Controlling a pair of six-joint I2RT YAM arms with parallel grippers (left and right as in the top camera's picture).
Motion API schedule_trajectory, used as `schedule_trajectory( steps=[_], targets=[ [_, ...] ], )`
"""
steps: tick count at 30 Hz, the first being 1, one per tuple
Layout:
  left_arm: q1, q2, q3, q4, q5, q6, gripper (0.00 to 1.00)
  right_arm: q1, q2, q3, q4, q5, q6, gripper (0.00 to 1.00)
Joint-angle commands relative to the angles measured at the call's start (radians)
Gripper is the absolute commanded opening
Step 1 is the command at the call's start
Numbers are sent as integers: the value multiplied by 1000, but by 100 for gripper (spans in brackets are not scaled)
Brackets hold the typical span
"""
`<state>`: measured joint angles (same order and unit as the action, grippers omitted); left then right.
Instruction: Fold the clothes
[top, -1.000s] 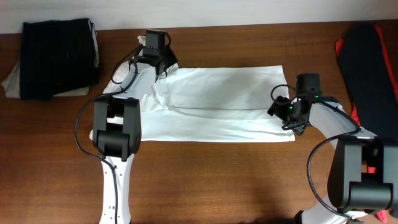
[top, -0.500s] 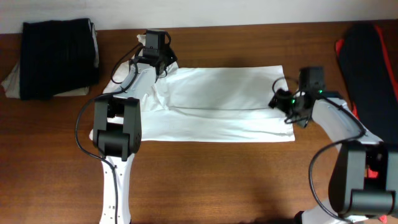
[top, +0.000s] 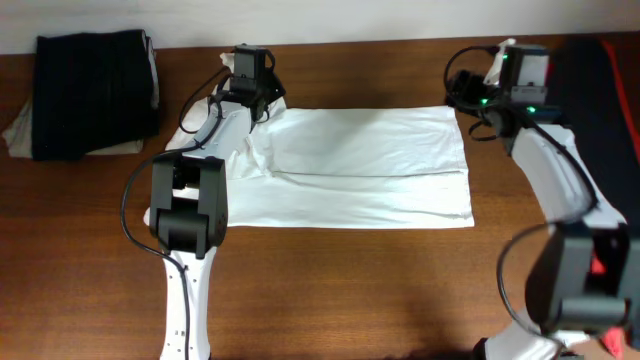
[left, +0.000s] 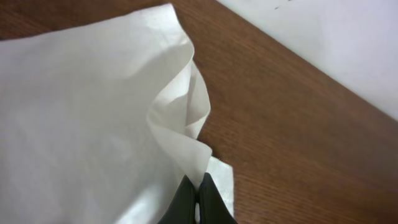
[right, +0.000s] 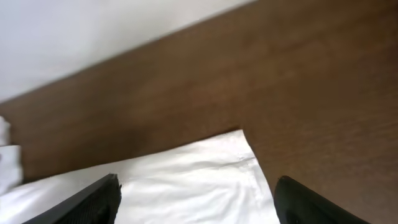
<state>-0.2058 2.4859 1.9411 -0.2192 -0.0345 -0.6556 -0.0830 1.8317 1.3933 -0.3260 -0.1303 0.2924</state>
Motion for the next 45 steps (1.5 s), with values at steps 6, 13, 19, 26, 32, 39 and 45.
schedule_trajectory(
  steps=[6, 13, 19, 26, 32, 39, 45],
  targets=[
    [-6, 19, 5, 2, 16, 0, 1, 58, 270, 70, 150, 77, -11, 83],
    [-8, 19, 5, 3, 16, 0, 1, 82, 352, 118, 121, 236, -11, 83],
    [-8, 19, 5, 5, 17, -4, 1, 82, 366, 118, 164, 270, -12, 83],
    [-10, 19, 5, 10, 16, -4, 1, 83, 396, 118, 175, 270, -12, 79],
    [-10, 19, 5, 18, 16, -3, 1, 83, 402, 117, 182, 270, -11, 70],
    [-10, 19, 5, 18, 16, -3, 1, 83, 420, 117, 185, 270, -11, 70],
    [-10, 19, 5, 18, 16, -3, 1, 83, 423, 117, 184, 274, -7, 50]
  ],
)
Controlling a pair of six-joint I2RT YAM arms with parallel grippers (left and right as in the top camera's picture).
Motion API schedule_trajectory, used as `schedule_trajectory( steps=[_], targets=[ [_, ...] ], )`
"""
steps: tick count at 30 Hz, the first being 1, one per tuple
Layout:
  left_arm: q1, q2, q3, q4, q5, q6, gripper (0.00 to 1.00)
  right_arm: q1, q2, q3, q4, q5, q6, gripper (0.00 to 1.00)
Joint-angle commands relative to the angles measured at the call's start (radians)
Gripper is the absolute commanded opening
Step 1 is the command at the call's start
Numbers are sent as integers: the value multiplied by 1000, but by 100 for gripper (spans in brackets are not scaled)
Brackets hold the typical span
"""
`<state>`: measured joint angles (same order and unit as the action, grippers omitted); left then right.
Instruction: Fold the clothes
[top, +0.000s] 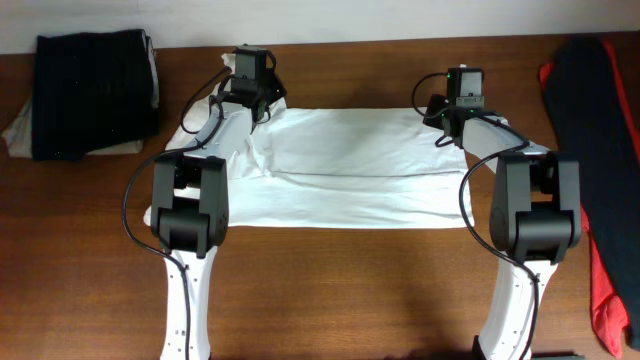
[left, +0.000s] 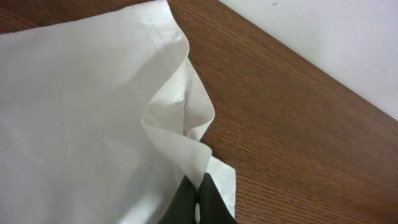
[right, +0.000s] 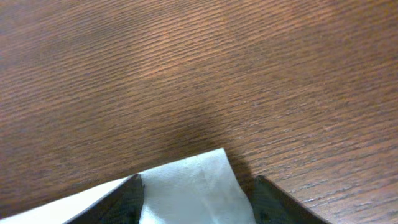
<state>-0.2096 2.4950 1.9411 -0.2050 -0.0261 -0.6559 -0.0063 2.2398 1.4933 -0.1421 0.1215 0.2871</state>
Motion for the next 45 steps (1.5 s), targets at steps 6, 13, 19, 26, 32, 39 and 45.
schedule_trajectory(
  steps=[6, 13, 19, 26, 32, 39, 45],
  targets=[
    [-5, 10, 5, 14, 8, -3, 1, 6, 15, 17, 0, 50, 9, 34],
    [-5, 2, 5, 18, 12, 23, 0, 6, 12, 18, -5, 72, 35, 12],
    [-6, -86, 9, -38, 34, 135, 0, 5, -36, 18, -49, 74, 54, 4],
    [13, -216, 9, -198, 30, 222, 1, 5, -113, 18, -141, 74, 63, 4],
    [58, -295, 9, -417, -9, 269, 11, 5, -205, 18, -255, 74, 66, 4],
    [145, -296, 8, -689, -95, 269, 1, -10, -306, 18, -426, 73, 92, 4],
    [162, -295, 8, -659, 121, 327, 61, -15, -319, 18, -475, 66, 92, 4]
  ],
)
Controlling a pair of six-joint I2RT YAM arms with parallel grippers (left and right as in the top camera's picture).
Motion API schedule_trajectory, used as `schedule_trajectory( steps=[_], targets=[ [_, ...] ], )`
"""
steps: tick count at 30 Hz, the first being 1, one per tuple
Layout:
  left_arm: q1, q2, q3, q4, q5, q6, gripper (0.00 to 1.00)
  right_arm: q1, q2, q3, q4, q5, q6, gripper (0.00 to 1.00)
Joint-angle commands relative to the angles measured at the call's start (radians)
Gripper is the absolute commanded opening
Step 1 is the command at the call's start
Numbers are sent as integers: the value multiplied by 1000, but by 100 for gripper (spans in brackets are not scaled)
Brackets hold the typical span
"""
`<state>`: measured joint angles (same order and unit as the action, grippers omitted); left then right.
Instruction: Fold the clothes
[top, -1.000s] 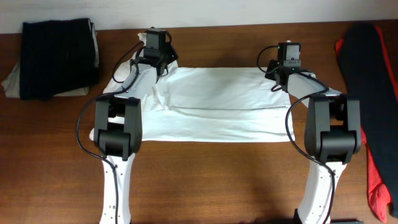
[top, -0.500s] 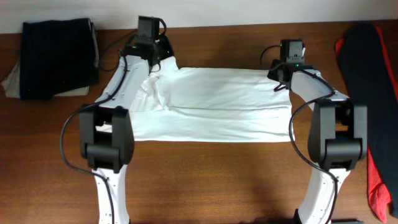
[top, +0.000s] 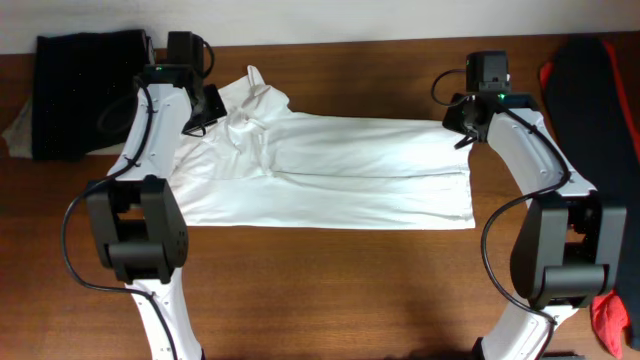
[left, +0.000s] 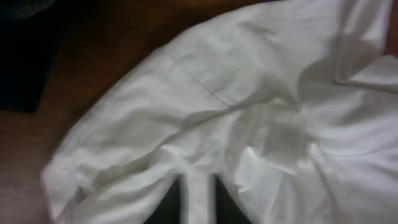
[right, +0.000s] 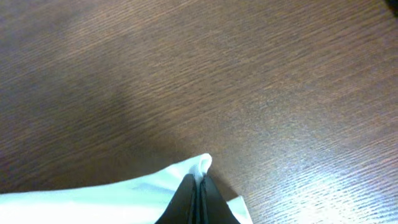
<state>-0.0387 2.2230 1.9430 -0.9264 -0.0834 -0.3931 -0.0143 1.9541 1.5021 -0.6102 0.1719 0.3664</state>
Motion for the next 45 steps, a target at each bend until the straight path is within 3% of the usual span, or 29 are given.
schedule_trajectory(
  steps=[1, 3, 10, 17, 27, 29, 30, 31, 34, 36, 45],
  targets=[
    [-15, -22, 6, 116, 277, 90, 67, -6, -33, 9, -6, 11, 13, 4],
    [-39, -22, 6, 237, 368, 92, 68, -6, -33, 9, -3, -11, 13, 4],
    [-114, 49, 6, 478, 344, 71, 68, -6, -33, 9, -4, -15, 13, 4],
    [-116, 175, 6, 590, 266, -4, 68, -6, -33, 9, -14, -14, 12, 4],
    [-116, 241, 6, 605, 236, -85, 67, -6, -33, 9, -15, -18, 12, 4],
    [-116, 252, 6, 623, 236, -85, 55, -6, -33, 9, -15, -18, 12, 4],
    [-116, 257, 6, 630, 236, -85, 44, -6, -33, 9, -15, -18, 12, 4],
    [-116, 259, 6, 635, 236, -85, 26, -6, -33, 9, -15, -18, 12, 4],
    [-116, 259, 6, 642, 237, -85, 6, -6, -33, 9, -15, -18, 12, 4],
    [-114, 259, 6, 642, 236, -85, 1, -6, -33, 9, -15, -18, 12, 4],
    [-90, 201, 40, 579, 236, -83, 1, -6, -33, 9, -26, -17, 12, 3]
  ],
)
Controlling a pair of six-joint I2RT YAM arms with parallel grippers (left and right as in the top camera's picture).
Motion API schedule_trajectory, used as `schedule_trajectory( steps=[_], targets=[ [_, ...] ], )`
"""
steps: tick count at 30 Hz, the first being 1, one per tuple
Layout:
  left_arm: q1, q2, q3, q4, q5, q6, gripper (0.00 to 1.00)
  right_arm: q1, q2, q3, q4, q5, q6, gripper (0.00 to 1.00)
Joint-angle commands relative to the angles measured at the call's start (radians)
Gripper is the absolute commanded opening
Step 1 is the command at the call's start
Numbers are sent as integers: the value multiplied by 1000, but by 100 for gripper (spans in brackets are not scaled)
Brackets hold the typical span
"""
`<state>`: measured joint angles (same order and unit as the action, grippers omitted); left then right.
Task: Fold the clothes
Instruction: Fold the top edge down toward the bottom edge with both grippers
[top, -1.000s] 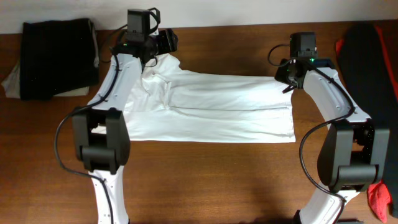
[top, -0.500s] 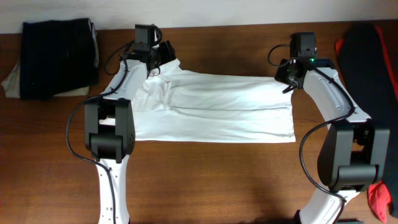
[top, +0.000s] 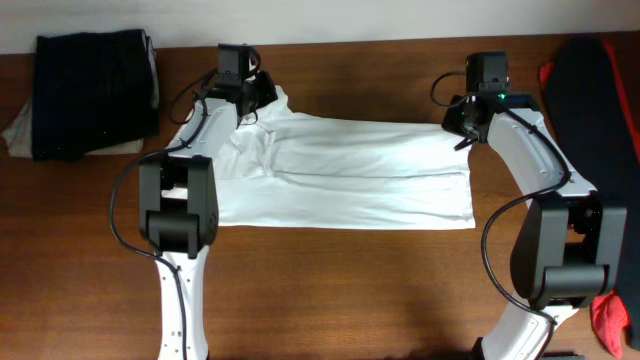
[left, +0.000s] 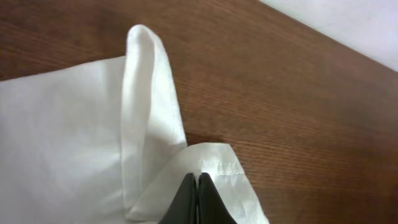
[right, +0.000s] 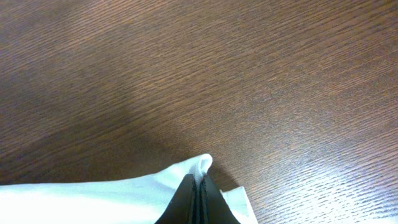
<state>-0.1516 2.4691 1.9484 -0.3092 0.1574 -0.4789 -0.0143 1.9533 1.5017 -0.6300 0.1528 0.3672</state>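
A white garment lies spread across the middle of the wooden table, rumpled at its far left end. My left gripper is shut on the garment's far left corner, where a stitched hem shows beside a raised fold. At the far right corner, my right gripper is shut on a pinched-up bit of the white cloth. In both wrist views the fingers stand closed with cloth between them.
A folded dark garment lies on pale cloth at the far left of the table. A black and red garment hangs along the right edge. Bare wood stretches in front of the white garment.
My left gripper was out to the left over the rumpled sleeve area; now it is back at the far left corner, shut on the hem. The right gripper has not moved.
At first my left gripper pinched the far left corner while the right gripper stood open beyond the far right corner. The right then came down around that corner and shut on it. The left was then away to the left and now grips the corner again.
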Motion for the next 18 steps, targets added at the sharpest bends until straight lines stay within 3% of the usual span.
schedule_trajectory(
  steps=[1, 5, 12, 18],
  targets=[
    [31, -76, 35, -74, -5, 14, 1, -6, -32, 10, -7, 2, 11, 4],
    [56, -192, 35, -219, -14, 119, 1, -7, -32, 10, -18, 2, 27, 4],
    [65, -328, 35, -521, -153, 140, 1, -23, -37, 10, -99, 2, 84, 4],
    [65, -338, 35, -727, -213, 141, 1, -52, -46, 10, -176, -79, 83, 4]
  ],
)
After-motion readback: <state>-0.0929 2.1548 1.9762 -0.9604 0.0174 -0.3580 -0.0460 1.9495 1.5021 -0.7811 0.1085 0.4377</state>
